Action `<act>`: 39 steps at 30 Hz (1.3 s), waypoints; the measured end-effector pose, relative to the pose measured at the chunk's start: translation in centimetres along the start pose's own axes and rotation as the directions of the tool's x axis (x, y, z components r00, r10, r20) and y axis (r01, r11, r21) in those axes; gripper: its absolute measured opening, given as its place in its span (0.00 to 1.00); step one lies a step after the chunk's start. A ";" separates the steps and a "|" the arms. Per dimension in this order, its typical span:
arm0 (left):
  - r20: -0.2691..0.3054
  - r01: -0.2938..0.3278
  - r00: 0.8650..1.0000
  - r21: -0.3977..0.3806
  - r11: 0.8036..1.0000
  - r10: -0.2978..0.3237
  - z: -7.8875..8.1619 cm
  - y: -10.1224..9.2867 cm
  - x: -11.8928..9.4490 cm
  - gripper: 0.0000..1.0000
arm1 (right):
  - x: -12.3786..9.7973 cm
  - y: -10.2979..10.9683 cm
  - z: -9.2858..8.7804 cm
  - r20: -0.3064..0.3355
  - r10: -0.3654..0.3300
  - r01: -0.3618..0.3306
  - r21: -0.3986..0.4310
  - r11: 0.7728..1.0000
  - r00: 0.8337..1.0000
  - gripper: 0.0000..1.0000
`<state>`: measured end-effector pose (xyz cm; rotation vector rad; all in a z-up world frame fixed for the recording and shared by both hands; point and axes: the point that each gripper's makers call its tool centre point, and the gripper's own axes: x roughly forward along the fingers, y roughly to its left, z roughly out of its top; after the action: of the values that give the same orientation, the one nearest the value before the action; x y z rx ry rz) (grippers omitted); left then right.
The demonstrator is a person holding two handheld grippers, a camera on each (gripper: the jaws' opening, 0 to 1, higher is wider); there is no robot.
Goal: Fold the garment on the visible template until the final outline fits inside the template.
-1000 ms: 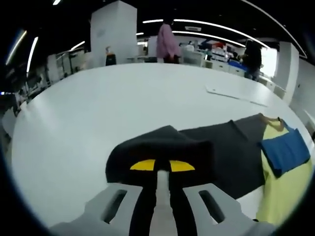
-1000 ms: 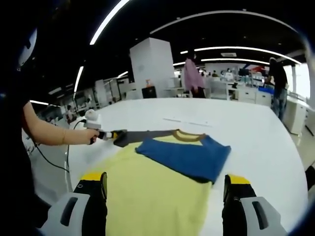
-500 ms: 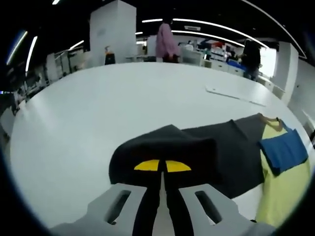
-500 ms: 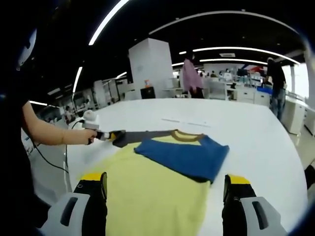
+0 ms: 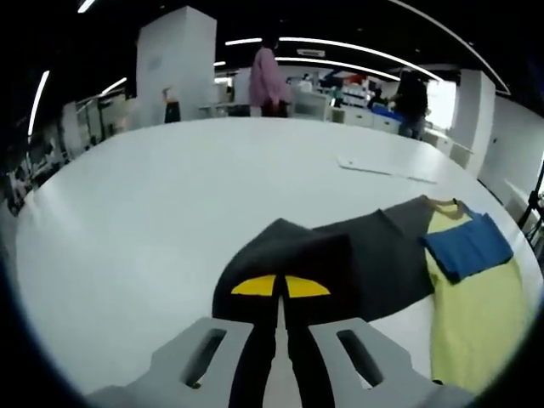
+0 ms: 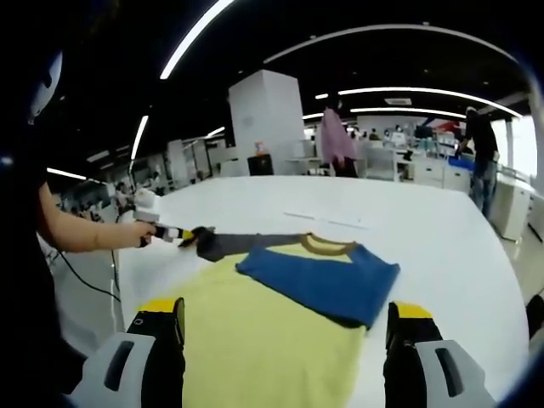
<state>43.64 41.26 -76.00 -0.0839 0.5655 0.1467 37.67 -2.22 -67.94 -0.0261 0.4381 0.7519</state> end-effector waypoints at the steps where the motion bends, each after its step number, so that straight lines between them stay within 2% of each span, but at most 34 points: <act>1: -0.010 0.006 1.000 0.001 1.000 -0.006 -0.2 0.2 -0.3 0.00 | 0.0 0.1 0.0 -0.001 0.001 -0.001 -0.003 1.000 1.000 0.98; 7: -0.044 0.012 0.999 0.030 0.999 -0.011 -1.0 1.7 -2.2 0.00 | 0.1 0.4 0.2 0.003 0.009 -0.009 -0.007 1.000 1.000 0.98; 9: -0.053 0.013 0.999 0.064 0.998 -0.009 -1.1 2.2 -2.8 0.00 | 0.1 0.4 0.2 0.000 0.010 -0.010 -0.006 1.000 1.000 0.98; 16: -0.060 0.028 0.998 0.062 0.998 -0.024 -1.2 2.4 -4.6 0.00 | 0.0 0.6 0.4 0.006 0.017 -0.017 -0.006 1.000 1.000 0.99; 22: -0.093 0.031 0.995 0.088 0.996 -0.023 -2.3 3.0 -5.6 0.00 | -0.1 0.7 0.3 0.000 0.018 -0.018 -0.008 1.000 1.000 0.99; 36: -0.154 -0.038 0.987 0.114 0.993 0.055 -4.6 6.7 -5.9 0.00 | -0.5 0.8 0.2 -0.001 0.011 -0.011 -0.001 1.000 1.000 0.99; 39: -0.153 -0.054 0.985 0.140 0.989 0.076 -4.6 7.7 -5.6 0.00 | -0.7 0.8 0.0 -0.006 0.009 -0.009 0.001 1.000 1.000 0.99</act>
<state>35.25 47.66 -77.13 0.0561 0.7349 0.1655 36.71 -2.09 -67.53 -0.0257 0.4448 0.7602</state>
